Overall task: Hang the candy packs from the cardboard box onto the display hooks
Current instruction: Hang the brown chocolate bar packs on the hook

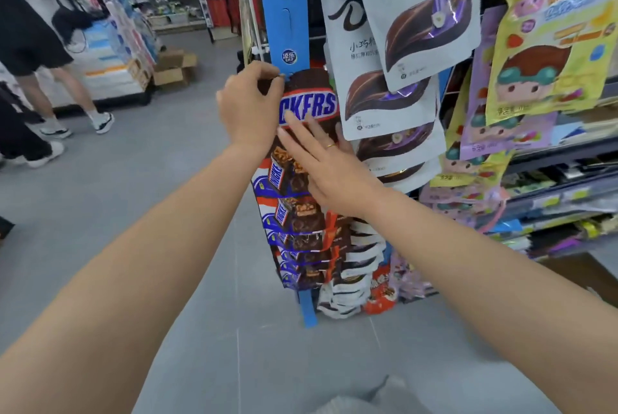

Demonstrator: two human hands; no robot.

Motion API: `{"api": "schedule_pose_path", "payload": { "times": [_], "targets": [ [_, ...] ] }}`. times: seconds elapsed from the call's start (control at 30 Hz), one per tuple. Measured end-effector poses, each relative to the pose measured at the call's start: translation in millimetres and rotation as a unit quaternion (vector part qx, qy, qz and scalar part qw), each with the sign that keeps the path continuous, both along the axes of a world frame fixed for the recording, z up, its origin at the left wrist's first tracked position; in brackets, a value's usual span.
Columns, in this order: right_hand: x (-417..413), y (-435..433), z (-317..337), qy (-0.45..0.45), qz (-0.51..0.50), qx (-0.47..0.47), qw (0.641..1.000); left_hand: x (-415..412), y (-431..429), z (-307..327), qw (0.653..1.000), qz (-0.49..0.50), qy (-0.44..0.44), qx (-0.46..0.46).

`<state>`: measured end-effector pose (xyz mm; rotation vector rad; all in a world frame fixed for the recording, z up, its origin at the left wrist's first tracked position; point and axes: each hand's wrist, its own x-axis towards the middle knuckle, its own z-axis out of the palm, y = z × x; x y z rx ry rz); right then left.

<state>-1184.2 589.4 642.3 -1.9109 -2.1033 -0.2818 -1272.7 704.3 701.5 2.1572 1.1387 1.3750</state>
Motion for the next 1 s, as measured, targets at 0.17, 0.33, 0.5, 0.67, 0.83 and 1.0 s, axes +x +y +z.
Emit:
{"api": "schedule_pose_path", "payload": {
  "times": [0.17, 0.33, 0.5, 0.67, 0.83, 1.0],
  "targets": [
    [6.5, 5.7, 2.9, 0.125, -0.099, 0.013, 0.987, 7.2, 4.6, 5.6, 0.998, 0.002, 0.055, 0.006],
    [4.2, 22.8, 13.7, 0.219, -0.169, 0.052, 0.960, 13.1, 1.3, 7.9, 0.998, 0.025, 0.065, -0.003],
    [3.5, 18.9, 11.0, 0.143, -0.189, 0.049, 0.970, 14.3, 0.4, 9.5, 0.996, 0.036, 0.079, -0.027],
    [-6.0, 10.6, 15.7, 0.091, -0.178, 0.049, 0.979, 14.4, -5.3, 14.7, 0.992, 0.027, 0.078, -0.098],
    [-8.9, 15.0, 17.6, 0.086, -0.163, 0.060, 0.981, 15.3, -2.4, 21.4, 0.985, 0.037, 0.064, -0.159],
    [-5.1, 21.4, 15.7, 0.097, -0.176, 0.063, 0.977, 23.1, -1.7, 30.0, 0.976, 0.047, 0.067, -0.200]
  ]
}}
